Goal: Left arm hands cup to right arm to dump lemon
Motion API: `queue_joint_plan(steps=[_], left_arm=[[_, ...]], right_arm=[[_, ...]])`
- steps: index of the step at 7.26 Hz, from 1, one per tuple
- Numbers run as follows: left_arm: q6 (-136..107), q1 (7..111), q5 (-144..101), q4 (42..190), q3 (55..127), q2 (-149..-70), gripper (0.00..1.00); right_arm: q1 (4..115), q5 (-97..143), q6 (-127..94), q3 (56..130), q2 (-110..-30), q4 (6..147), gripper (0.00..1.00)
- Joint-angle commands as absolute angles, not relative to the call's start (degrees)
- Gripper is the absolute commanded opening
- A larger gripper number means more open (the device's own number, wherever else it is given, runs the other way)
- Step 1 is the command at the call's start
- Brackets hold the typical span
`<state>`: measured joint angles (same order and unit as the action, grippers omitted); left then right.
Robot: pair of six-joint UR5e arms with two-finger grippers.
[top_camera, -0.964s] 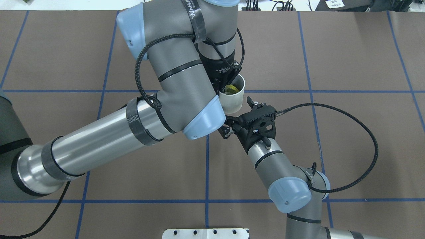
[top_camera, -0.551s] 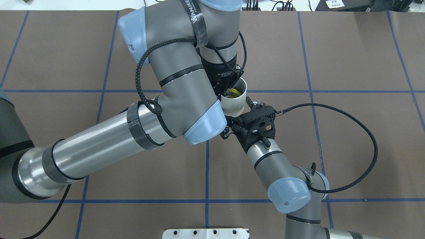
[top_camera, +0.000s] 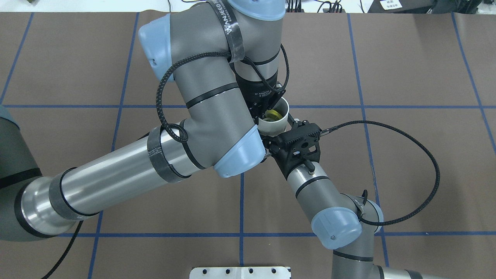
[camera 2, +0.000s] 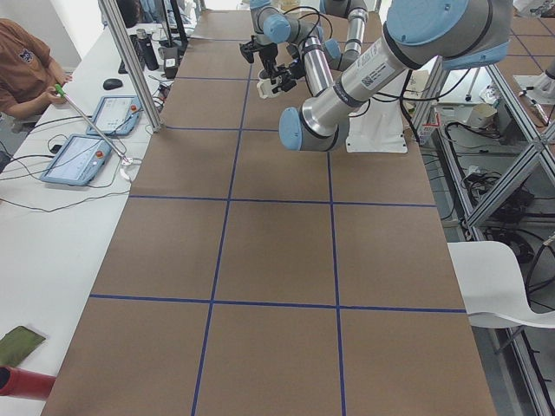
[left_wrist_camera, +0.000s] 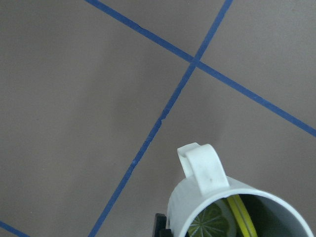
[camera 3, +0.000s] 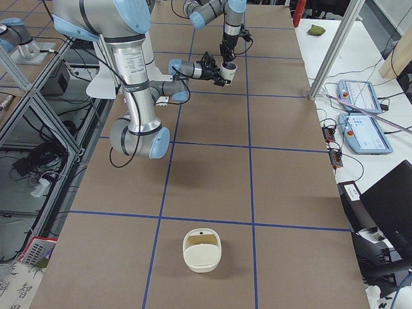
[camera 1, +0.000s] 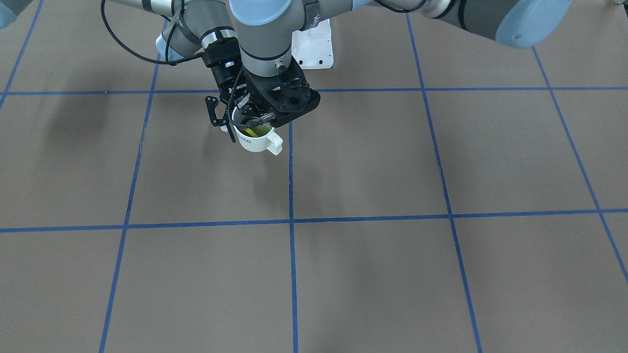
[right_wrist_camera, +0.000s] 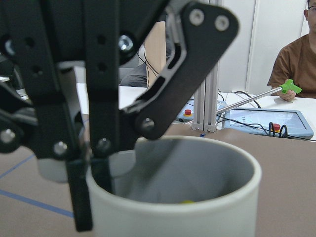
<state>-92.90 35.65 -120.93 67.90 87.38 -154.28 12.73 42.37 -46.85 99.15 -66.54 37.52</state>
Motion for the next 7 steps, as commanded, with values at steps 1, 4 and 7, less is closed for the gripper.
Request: queue_joint_plan(steps=[1, 4, 7], left_arm=[[-92.9, 35.2, -120.9, 67.3, 88.0, -154.4, 0.0], [-92.9, 34.7, -120.9, 67.3, 87.9, -154.5, 0.0], [-92.9, 34.7, -120.9, 67.2, 88.3, -154.5, 0.06]], right_arm=[[12.7, 42.3, -46.8, 99.1, -66.6, 37.5, 0.99], [12.3, 41.4, -46.8, 99.1, -66.6, 37.5, 0.98], [12.0, 41.5, -46.8, 99.1, -66.6, 37.5, 0.47]])
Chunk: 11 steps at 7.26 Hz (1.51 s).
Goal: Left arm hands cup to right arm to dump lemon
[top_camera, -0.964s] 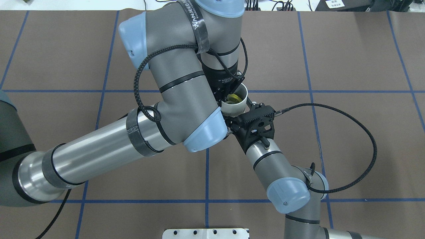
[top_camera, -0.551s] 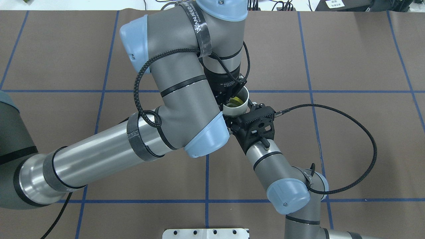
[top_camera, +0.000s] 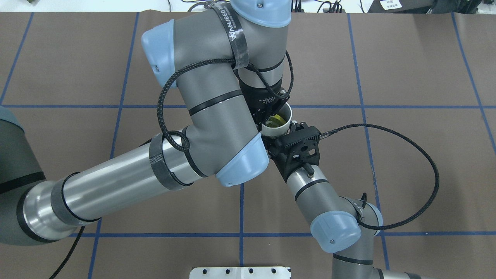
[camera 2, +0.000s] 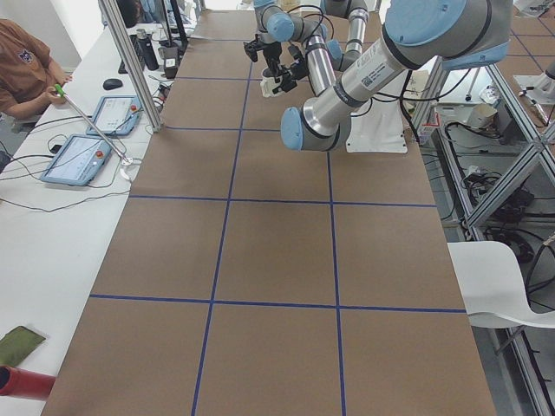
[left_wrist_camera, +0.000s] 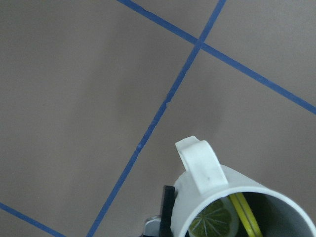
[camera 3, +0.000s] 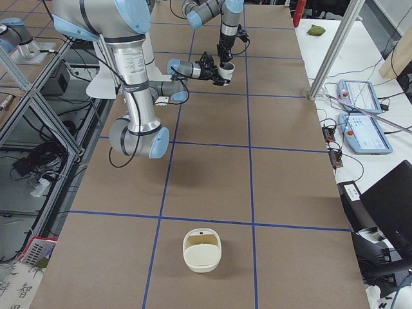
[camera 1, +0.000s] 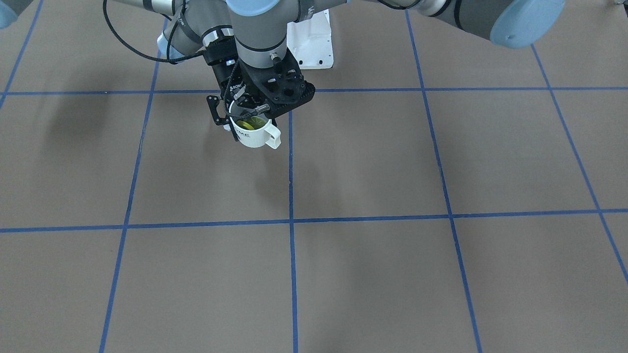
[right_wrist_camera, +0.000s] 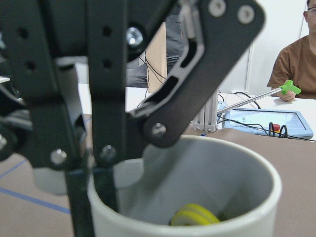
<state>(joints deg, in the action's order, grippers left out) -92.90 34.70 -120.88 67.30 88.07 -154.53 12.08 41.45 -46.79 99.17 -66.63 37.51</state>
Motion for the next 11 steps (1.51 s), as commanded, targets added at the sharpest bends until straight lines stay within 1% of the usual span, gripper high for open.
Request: queue_joint_plan(steps=[1, 2, 3, 5, 6, 8, 9, 10, 11], left_arm=[[-93.1, 34.7, -120.8, 67.1, 88.4, -154.4, 0.99], [-94.6, 34.8, -120.9, 66.5, 90.1, -154.4, 1.0], [-94.7, 35.4, -120.9, 66.5, 93.7, -154.2, 1.0], [-94.2, 38.6, -120.8, 66.4, 98.8, -153.8, 1.0], [-94.2, 39.9, -120.8, 66.4, 99.1, -153.5, 1.0], [-94.0, 40.2, -120.6, 66.4, 98.8, -153.3, 1.0], [-94.0, 40.2, -120.4, 66.5, 98.6, -152.3, 1.0], [-93.8, 40.2, -120.4, 66.9, 98.7, -151.3, 1.0], [-93.8, 40.0, -120.4, 67.0, 98.5, -151.0, 1.0]], right_arm=[[12.0, 41.5, -46.8, 99.3, -66.5, 37.5, 0.39], [12.0, 41.5, -46.8, 99.3, -66.5, 37.5, 0.36], [12.0, 41.6, -46.8, 99.2, -66.6, 37.5, 0.34], [12.4, 41.6, -47.0, 99.8, -66.4, 37.0, 0.33], [13.1, 41.5, -46.6, 99.3, -68.0, 32.7, 0.34], [16.7, 41.7, -46.6, 99.1, -76.2, 25.9, 0.34], [18.0, 41.8, -46.9, 98.6, -79.4, 25.3, 0.34], [19.8, 41.8, -47.4, 98.4, -82.9, 25.1, 0.32], [22.5, 41.9, -47.5, 98.3, -87.2, 21.9, 0.3]])
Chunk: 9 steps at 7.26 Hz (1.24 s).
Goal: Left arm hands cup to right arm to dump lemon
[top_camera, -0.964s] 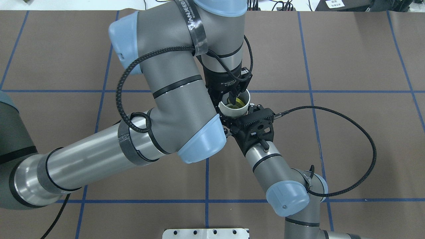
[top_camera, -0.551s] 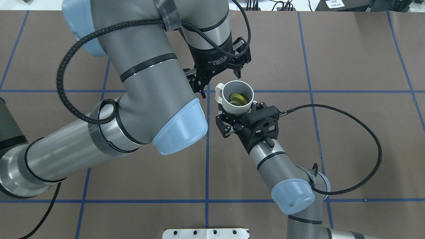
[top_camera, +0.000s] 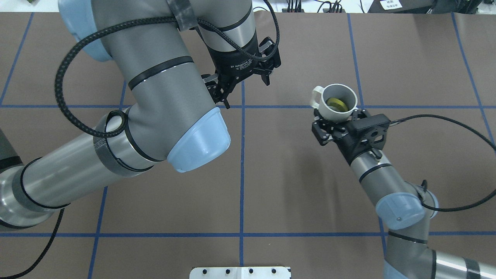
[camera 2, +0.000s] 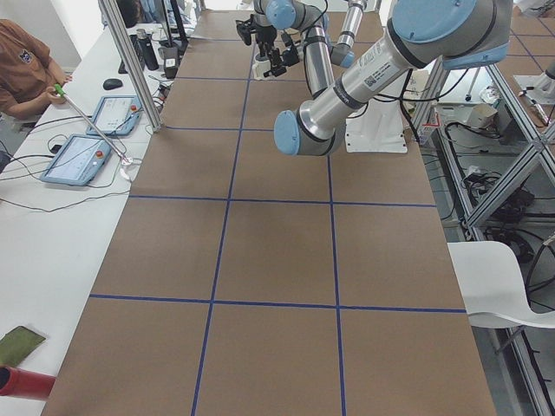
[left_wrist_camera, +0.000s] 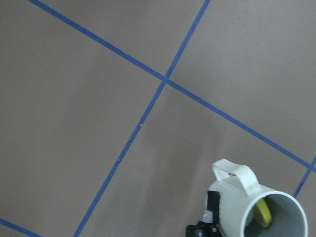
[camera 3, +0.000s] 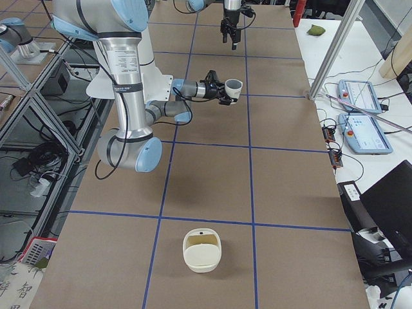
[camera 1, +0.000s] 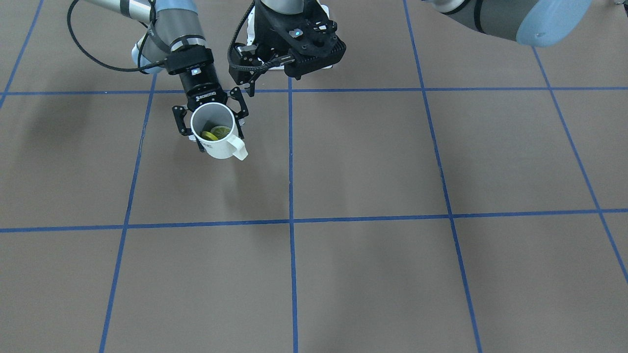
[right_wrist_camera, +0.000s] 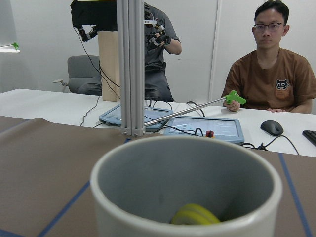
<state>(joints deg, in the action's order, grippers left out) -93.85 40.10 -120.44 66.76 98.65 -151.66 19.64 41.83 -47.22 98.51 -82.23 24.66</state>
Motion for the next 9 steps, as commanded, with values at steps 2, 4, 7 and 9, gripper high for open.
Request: queue_joint_plan(steps=[2, 4, 7, 9], left_arm=[[-93.8, 39.9, -120.4, 67.0, 98.3, -150.9, 1.0], [-93.8, 39.9, -120.4, 67.0, 98.3, -150.9, 1.0], [-93.9, 39.9, -120.4, 66.9, 98.3, -150.9, 1.0], [-93.9, 39.8, -120.3, 66.8, 98.3, -150.9, 1.0]], right_arm=[[22.9, 41.7, -50.5, 97.5, -93.4, 13.4, 0.0], [23.1, 41.7, -51.4, 90.0, -93.8, 1.5, 0.0], [24.7, 43.0, -53.4, 82.9, -94.7, -7.9, 0.0], [30.3, 52.7, -56.3, 82.9, -101.3, -12.6, 0.0]])
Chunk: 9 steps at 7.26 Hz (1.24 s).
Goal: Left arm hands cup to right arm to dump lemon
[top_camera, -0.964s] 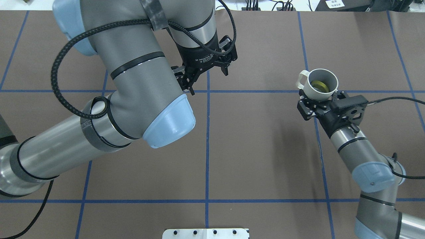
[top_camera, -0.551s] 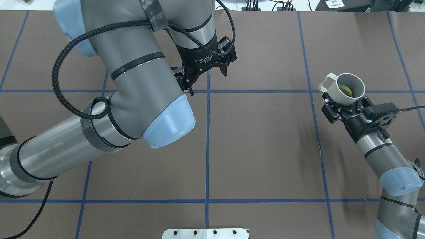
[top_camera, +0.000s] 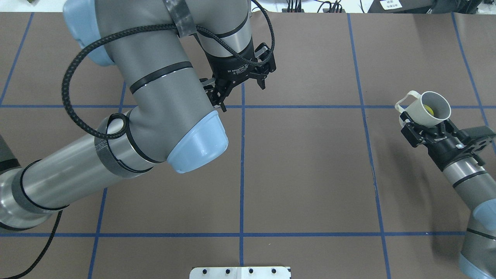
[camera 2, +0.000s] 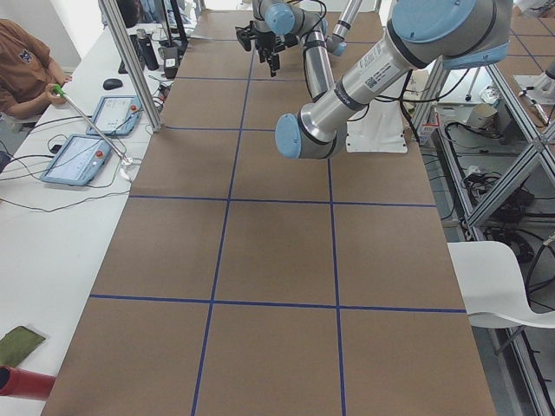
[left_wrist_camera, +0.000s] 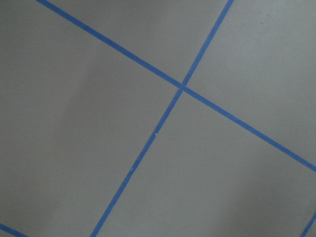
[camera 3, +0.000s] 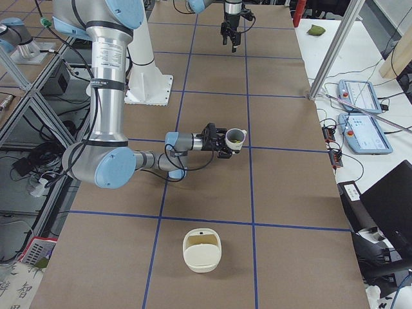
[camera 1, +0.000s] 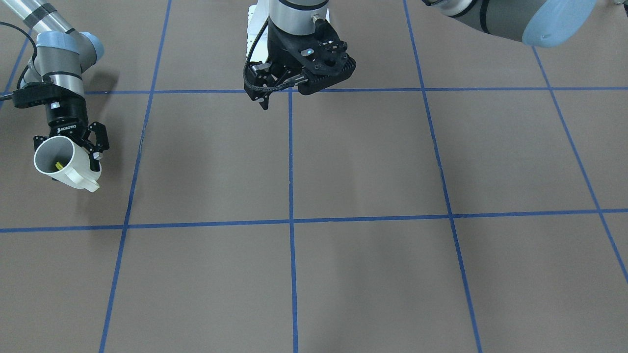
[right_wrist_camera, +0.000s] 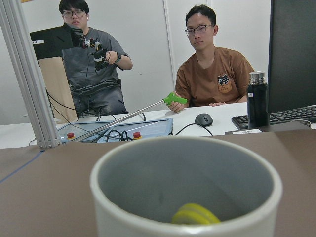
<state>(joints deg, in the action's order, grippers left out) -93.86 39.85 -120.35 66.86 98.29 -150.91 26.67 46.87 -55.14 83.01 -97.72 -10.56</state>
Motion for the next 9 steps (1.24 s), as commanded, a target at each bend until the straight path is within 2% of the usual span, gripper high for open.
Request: queue_joint_plan(steps=[1, 4, 7, 9], left_arm=[[-94.2, 39.6, -120.3, 66.8, 98.3, -150.9, 1.0], [-94.3, 39.4, -120.3, 66.9, 97.5, -150.9, 1.0], [-94.3, 39.3, -120.3, 67.0, 97.4, -150.9, 1.0], [-94.3, 39.3, -120.3, 67.0, 97.4, -150.9, 1.0]], right_arm=[[30.6, 53.2, -56.6, 82.9, -105.2, -12.9, 0.01], [32.5, 56.5, -60.1, 81.5, -115.0, -24.5, 0.0], [32.6, 57.4, -67.7, 71.7, -116.7, -38.2, 0.02], [32.8, 57.8, -76.7, 70.8, -118.8, -41.3, 0.03]])
